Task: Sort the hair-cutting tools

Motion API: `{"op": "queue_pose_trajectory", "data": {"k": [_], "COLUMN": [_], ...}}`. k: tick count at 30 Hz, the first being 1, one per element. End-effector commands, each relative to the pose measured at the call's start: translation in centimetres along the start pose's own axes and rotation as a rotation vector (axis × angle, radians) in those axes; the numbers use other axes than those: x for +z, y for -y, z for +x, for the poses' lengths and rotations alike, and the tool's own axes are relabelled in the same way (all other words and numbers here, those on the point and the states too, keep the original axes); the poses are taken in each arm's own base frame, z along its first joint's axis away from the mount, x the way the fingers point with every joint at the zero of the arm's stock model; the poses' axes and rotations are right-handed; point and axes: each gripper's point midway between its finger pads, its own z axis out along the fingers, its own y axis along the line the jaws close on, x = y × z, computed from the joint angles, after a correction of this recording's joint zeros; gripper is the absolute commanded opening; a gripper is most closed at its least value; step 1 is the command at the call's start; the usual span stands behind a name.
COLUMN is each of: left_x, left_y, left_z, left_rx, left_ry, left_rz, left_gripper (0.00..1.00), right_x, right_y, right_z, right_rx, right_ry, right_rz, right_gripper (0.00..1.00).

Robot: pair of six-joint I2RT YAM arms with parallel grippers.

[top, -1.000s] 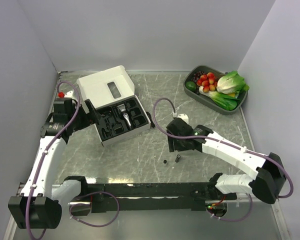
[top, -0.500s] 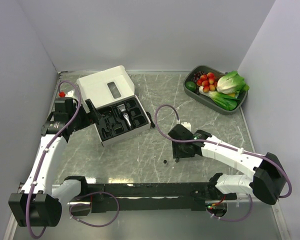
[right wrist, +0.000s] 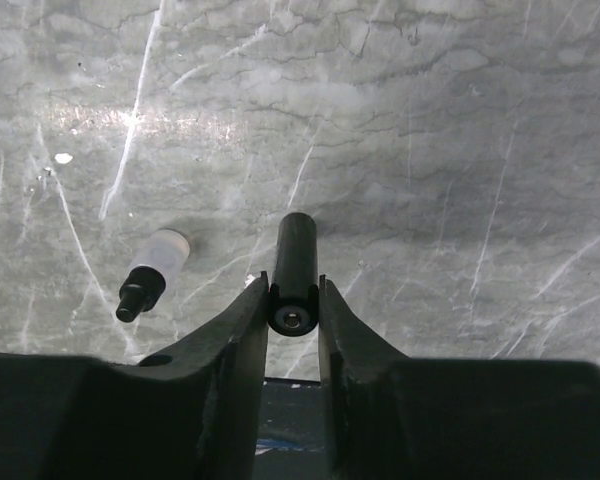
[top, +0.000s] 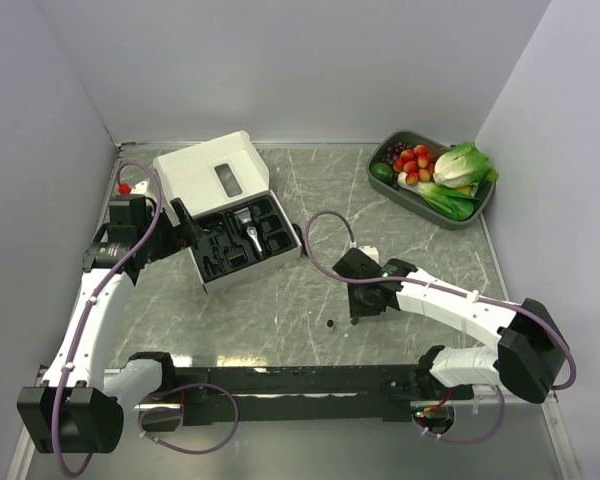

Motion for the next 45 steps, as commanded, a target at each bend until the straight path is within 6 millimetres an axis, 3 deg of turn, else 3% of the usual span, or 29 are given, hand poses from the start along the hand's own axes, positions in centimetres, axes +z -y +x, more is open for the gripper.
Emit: {"op": "queue_pose_trajectory", "data": {"k": [1,5,9,10,15,18,25,26,30,38,42,45], "left_x": [-0.1,-0.1,-0.1,0.0,-0.8,-1.8,-3.7,-4.3,-6.7,-13.0,-14.3,-15.3], "left_y": [0.9,1.4,2.5,2.8,6.3,8.0,10.4,11.3,13.3,16.2,16.7,17.0], "left_z": [-1.2,-1.5,-1.7,-1.8,-0.9,-0.6,-1.4,-1.1,0.2,3.7,4.9,5.5], "left_rx": [0.017,0.027,0.052,0.062,0.12,0.154,0.183,0.179,0.193,0.305,0.351,0.378], "left_ry": [0.036,0.037,0.041,0.05,0.034,0.029,0.028,0.013,-0.03,-0.174,-0.218,-0.236], "left_rz": [0.03,0.055,0.116,0.14,0.355,0.458,0.565,0.62,0.795,1.17,1.225,1.263], "left_gripper": [0.97,0.97,0.97,0.97,0.97,0.97,0.97,0.97,0.98,0.99,0.99,0.99], "right_x": [-0.4,-1.5,-4.5,-5.9,-10.5,-12.5,-14.7,-16.1,-19.1,-24.1,-26.2,-26.5], "right_y": [-0.7,-0.6,-0.5,-1.2,-3.5,-5.3,-11.1,-13.5,-16.0,-18.4,-19.3,-19.8], "right_z": [-1.1,-2.2,-4.5,-6.0,-9.7,-10.5,-11.2,-11.3,-11.9,-11.5,-11.8,-11.8], "right_rx": [0.013,-0.004,-0.051,-0.049,-0.11,-0.18,-0.313,-0.339,-0.377,-0.449,-0.474,-0.495], "right_ry": [0.026,0.054,0.117,0.153,0.19,0.171,0.094,0.095,0.137,0.123,0.116,0.076], "right_rz": [-0.018,-0.008,-0.006,-0.032,-0.156,-0.258,-0.532,-0.674,-0.86,-1.095,-1.181,-1.202], "right_gripper": [0.21,0.09,0.06,0.06,0.06,0.07,0.05,0.05,0.07,0.1,0.12,0.13]}}
